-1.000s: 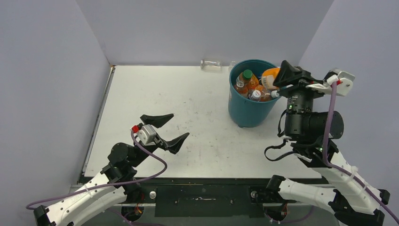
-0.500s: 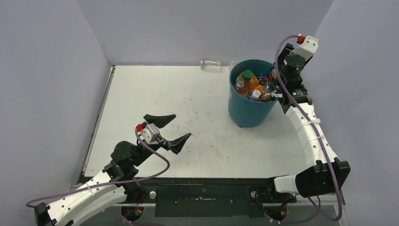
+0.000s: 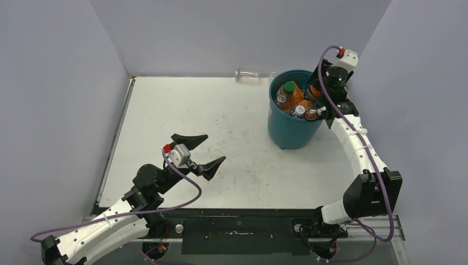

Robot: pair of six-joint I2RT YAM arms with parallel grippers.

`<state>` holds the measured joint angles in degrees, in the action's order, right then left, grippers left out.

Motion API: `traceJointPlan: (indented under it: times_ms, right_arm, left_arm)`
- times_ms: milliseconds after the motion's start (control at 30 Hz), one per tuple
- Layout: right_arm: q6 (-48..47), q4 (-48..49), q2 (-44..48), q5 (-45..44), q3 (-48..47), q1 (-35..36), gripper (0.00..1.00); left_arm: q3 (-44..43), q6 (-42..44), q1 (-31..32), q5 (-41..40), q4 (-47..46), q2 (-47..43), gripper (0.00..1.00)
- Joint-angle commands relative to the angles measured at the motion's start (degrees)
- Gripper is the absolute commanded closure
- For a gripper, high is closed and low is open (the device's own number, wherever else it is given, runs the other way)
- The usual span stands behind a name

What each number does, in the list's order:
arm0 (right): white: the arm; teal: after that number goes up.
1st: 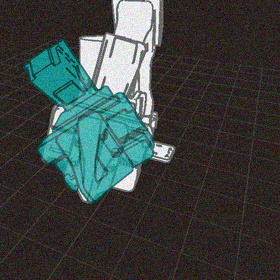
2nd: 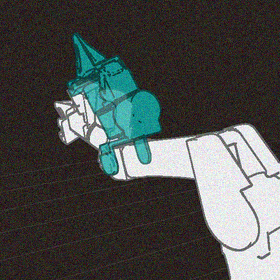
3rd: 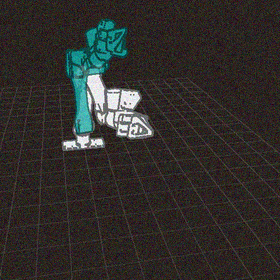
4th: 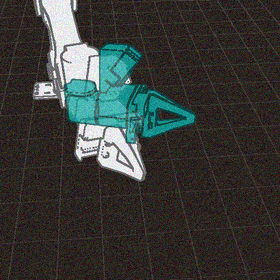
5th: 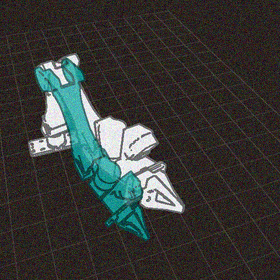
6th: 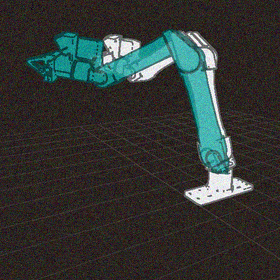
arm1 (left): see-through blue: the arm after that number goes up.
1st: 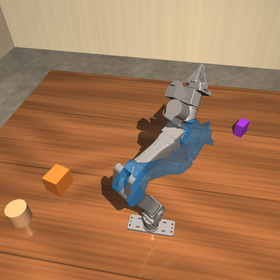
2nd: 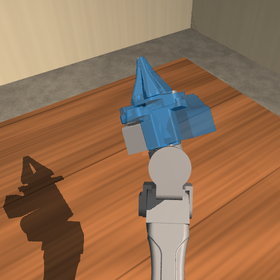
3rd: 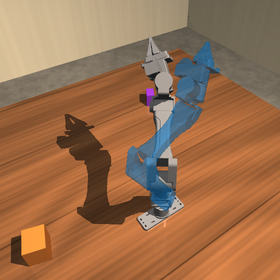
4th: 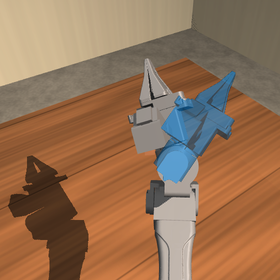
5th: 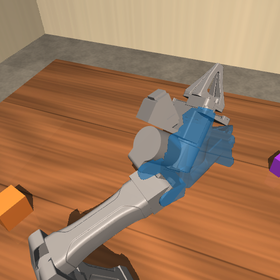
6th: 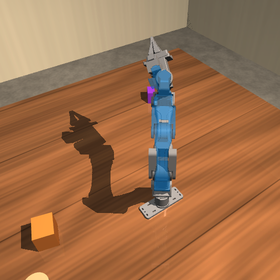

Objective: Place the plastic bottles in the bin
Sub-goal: Place the plastic bottle in the trash bin, then move the trash bin to the center of the board.

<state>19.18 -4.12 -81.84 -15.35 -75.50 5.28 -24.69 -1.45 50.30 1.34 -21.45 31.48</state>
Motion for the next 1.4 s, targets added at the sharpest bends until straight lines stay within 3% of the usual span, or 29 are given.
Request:
traceJointPlan:
  times_ms: [0,33,167,367,600,867,1133,1367]
  right_arm:
    - [2.7,-1.6,0.6,3.4,-0.6,-0.2,0.29]
    - [3.2,-2.5,1.0,3.3,-1.6,-0.2,0.22]
    - [4.8,-5.6,3.6,2.7,-4.7,-0.5,0.09]
    - [16.5,-6.2,10.9,7.0,-0.5,-8.3,0.01]
    - [30.9,-1.2,16.4,14.1,13.3,-17.6,0.0]
    - [48.5,22.3,16.4,30.4,31.7,-23.5,0.08]
    - [54.9,35.9,11.3,37.2,39.2,-21.6,0.09]
    - [55.0,41.2,6.2,33.2,41.7,-9.8,0.09]
  left_arm:
    - [-2.2,-0.2,0.5,0.3,-0.8,0.3,0.04]
    - [-2.2,-0.3,0.4,0.4,-0.7,0.4,0.04]
    - [-2.4,-0.5,0.4,0.6,-0.5,0.9,0.04]
    - [-2.5,-1.0,0.5,1.0,-0.6,1.1,0.04]
    - [-2.7,-0.3,2.4,-0.7,0.3,0.9,0.04]
    - [-2.7,-0.5,2.5,-0.9,0.5,0.8,0.04]
    - [-2.7,-0.9,2.5,-0.7,0.2,1.4,0.04]
    - [-3.0,-0.1,2.5,-3.0,1.0,1.2,0.04]
